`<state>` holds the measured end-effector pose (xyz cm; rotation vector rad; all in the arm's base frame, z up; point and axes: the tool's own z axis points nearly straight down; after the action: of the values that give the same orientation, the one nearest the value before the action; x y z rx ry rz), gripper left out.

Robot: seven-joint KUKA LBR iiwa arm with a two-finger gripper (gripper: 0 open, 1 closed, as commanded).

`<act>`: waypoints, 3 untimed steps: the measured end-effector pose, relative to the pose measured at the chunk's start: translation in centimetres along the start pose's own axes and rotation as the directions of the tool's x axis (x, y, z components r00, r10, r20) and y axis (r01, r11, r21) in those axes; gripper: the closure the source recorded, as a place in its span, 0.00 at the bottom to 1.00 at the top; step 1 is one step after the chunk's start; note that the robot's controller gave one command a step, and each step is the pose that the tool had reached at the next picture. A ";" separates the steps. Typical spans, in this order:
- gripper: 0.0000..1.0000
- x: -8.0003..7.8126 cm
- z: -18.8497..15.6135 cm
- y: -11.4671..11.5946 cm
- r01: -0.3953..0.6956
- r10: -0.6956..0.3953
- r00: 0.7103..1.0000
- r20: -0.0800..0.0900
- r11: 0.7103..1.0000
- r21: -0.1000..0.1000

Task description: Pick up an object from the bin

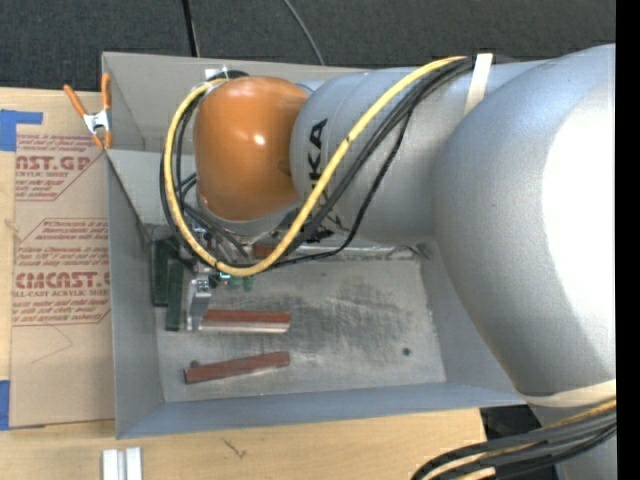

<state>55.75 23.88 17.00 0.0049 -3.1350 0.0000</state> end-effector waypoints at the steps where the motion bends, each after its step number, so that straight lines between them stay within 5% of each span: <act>1: 0.00 -0.2 -0.5 -0.1 -0.002 0.002 1.000 0.007 1.000 -0.002; 2: 1.00 2.2 9.3 -4.7 0.096 -0.096 0.995 0.022 0.995 -0.004; 3: 1.00 2.2 9.3 -4.7 0.095 -0.095 0.995 0.022 0.995 -0.004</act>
Offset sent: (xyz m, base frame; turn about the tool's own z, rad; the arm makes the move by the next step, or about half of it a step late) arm -0.0266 -0.0485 -0.0969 -0.0966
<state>53.51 19.20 7.71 0.1555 -3.1526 -0.0085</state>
